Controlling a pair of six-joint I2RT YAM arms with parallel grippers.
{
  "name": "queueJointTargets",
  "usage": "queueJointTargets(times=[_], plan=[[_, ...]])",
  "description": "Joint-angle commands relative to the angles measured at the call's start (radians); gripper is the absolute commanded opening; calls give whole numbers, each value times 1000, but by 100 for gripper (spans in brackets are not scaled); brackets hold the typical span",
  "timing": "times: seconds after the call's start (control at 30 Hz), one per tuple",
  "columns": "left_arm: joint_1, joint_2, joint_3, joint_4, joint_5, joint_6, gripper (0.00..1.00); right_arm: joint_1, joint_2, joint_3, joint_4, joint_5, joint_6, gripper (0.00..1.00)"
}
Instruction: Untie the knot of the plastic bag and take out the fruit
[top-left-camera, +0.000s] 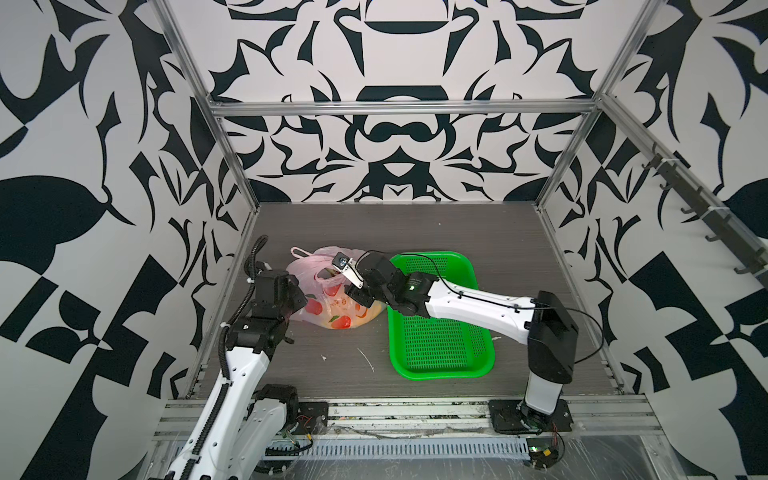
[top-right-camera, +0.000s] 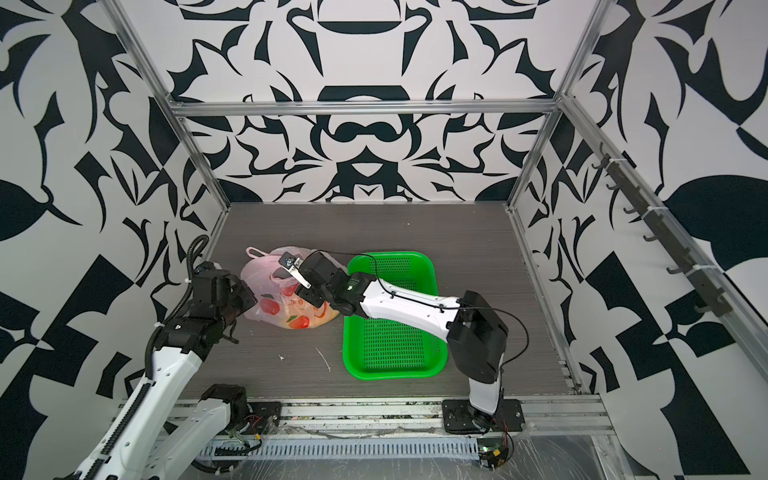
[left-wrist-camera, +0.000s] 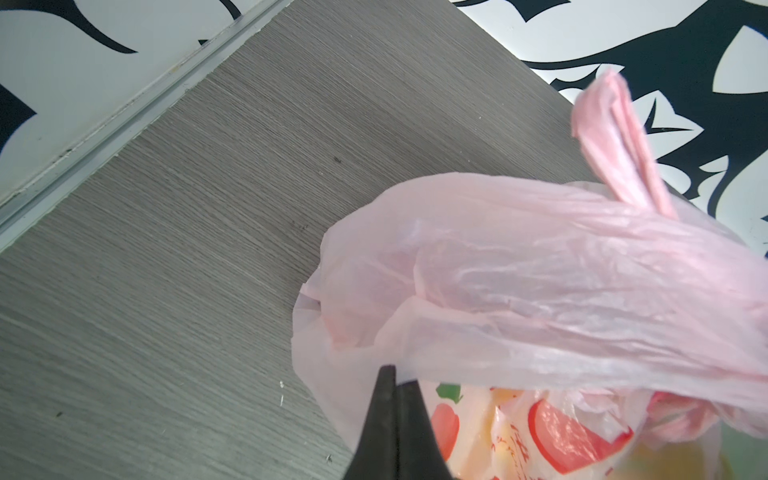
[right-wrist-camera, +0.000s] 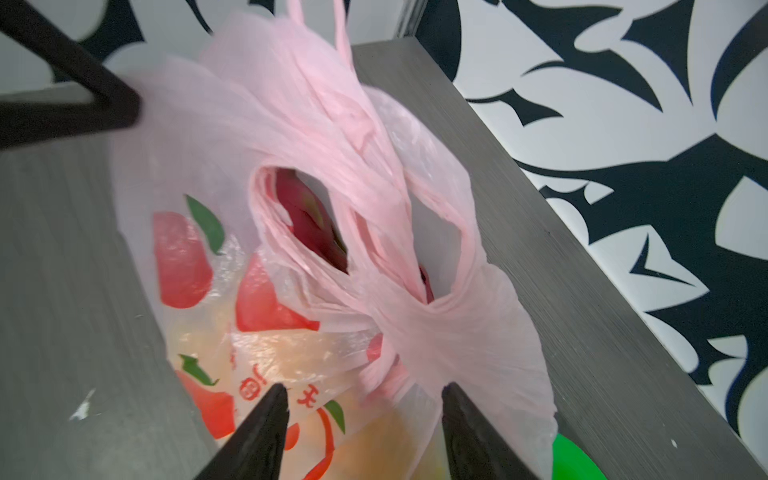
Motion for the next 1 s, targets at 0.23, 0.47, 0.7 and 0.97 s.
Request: queueJointTargets(times=[0.23, 0.47, 0.7, 0.97], plan=[[4, -37, -40, -1, 17, 5, 0, 2, 89, 125, 153, 195, 7, 63], [4, -33, -48, 9, 24, 3, 0, 1, 113, 160, 165, 203, 41, 63], [5, -52, -54, 5, 9, 6, 0, -11, 165, 201, 201, 254, 45, 63], [4, -70, -75, 6, -45, 8, 0, -67, 146, 183, 220, 284, 84, 60]])
